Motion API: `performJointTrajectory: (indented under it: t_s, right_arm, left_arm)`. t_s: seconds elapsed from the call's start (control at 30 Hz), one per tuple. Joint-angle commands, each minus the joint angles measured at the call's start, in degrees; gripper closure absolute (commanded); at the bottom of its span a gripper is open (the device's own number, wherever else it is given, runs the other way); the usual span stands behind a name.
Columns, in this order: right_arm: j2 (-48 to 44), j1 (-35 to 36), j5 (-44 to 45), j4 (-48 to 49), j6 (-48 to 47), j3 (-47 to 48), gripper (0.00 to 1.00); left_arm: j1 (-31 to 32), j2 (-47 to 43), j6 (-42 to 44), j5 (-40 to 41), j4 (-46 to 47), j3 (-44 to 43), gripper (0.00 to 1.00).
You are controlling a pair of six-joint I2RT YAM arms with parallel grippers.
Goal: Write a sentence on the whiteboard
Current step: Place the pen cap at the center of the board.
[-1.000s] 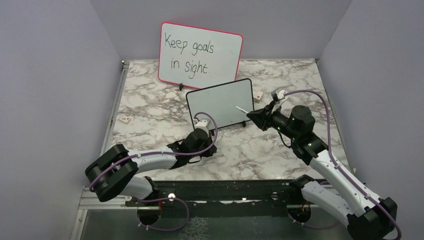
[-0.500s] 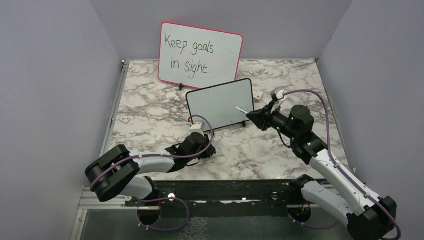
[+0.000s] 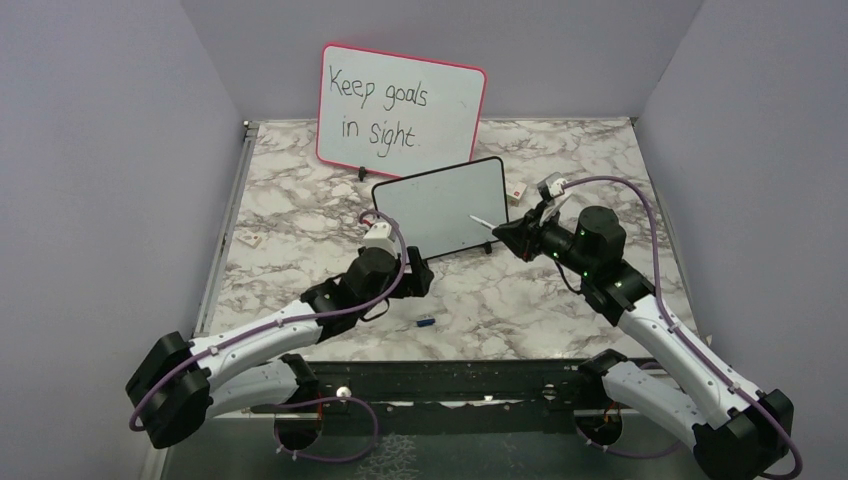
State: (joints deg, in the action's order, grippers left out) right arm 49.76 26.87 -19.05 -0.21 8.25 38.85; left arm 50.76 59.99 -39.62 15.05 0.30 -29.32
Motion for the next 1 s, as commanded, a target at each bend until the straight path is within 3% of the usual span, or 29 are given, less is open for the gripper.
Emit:
performJointTrajectory:
  t_s: [0.0,0.2,0.33,0.5,0.7,0.97]
  right_arm:
    - [0.4,-0.3,-0.5,-1.9,-1.2,2.7,1.0]
    - [0.3,-0.3,-0.3,-2.7,-1.7,3.6,1.0]
    - [0.6,-0.3,0.0,-3.7,-2.2,4.5,1.0]
    - [1.2,-0.2,-0.2,-3.7,-2.4,5.1,0.99]
    - [2.8,0.0,-0.9,-3.8,-2.8,6.7,1.0]
    - [5.2,1.0,-0.7,-2.4,-3.2,8.3,1.0]
  left_arm:
    - [-5.2,-2.5,6.8,-2.9,-9.0,-6.9,0.12]
    - [-16.2,-4.0,14.3,-13.2,-14.4,-14.8,0.12]
    - [-21.3,-1.4,21.0,-16.9,-20.5,-23.0,0.12]
    - [-29.1,2.1,26.3,-24.8,-21.3,-28.4,0.12]
    - [-36.8,10.0,27.3,-38.4,-20.4,-33.8,0.15]
    - [-47.5,19.9,24.4,-57.5,-12.7,-36.5,0.2]
